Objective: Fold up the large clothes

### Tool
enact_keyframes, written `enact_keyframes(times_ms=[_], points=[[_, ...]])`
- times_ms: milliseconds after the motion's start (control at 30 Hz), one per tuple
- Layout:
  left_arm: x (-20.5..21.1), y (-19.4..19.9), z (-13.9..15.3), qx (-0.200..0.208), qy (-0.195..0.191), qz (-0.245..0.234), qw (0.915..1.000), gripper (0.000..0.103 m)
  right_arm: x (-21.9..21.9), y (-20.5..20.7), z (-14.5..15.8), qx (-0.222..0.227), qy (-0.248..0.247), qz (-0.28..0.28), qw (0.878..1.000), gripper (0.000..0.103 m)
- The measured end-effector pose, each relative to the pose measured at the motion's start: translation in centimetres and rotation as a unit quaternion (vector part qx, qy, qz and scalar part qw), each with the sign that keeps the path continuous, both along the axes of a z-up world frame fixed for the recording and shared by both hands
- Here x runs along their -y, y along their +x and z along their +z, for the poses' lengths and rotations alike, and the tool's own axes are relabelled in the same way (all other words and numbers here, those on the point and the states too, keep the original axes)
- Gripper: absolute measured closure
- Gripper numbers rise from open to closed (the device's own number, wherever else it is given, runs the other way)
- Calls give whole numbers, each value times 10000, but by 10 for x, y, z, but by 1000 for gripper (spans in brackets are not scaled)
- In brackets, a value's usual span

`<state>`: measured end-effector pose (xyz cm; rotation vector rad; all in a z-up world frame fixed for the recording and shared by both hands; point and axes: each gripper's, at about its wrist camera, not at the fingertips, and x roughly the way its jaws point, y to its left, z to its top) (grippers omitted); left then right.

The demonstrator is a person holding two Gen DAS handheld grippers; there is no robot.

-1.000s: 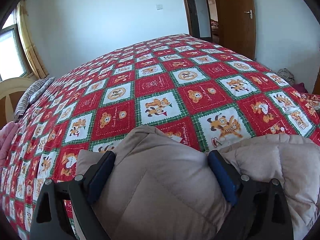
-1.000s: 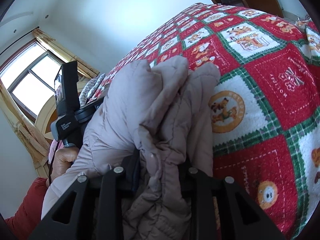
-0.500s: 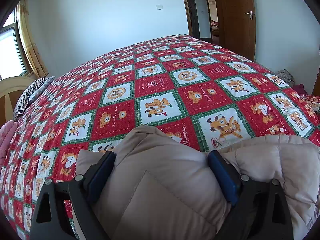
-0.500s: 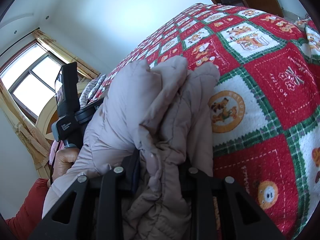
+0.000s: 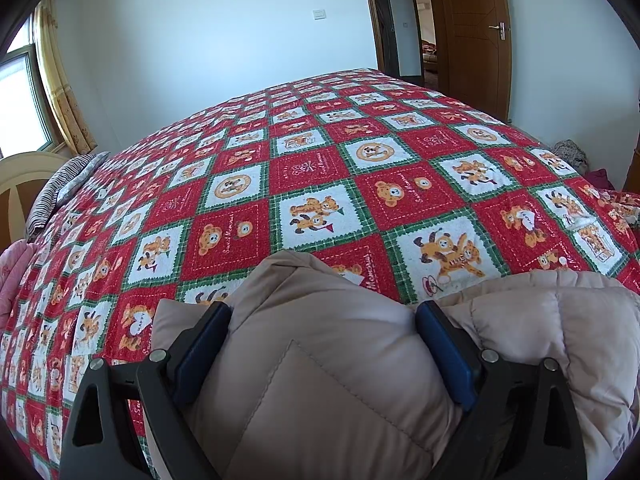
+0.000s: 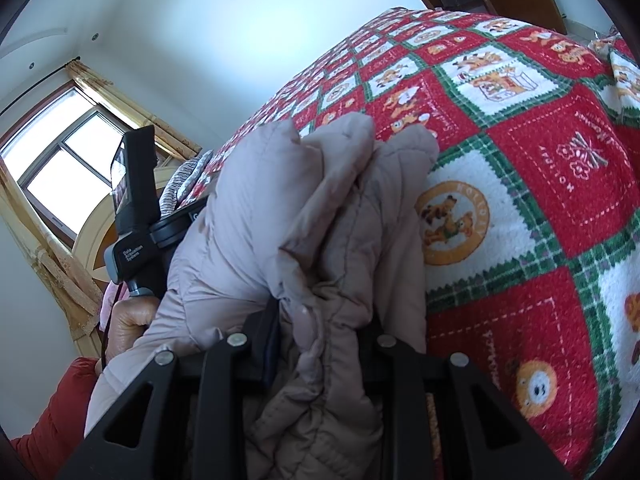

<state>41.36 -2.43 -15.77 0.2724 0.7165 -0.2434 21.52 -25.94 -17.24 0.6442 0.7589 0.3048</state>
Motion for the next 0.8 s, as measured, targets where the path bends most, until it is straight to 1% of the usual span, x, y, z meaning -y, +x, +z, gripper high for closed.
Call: enact_keyframes(times_ms=[500,633,800], points=[[2,0,0,-83,-58,-22,9999,9,-6,0,5,-16,-148,-118,9998,76],[1,1,1,-110,-9,-20,9999,9,-7,-1,5,-12,-154,-100,9998,76],[-4,-4,12,-226,0,-133,9997,9,-7,-1,7,-26,-238,-57,9997,76]])
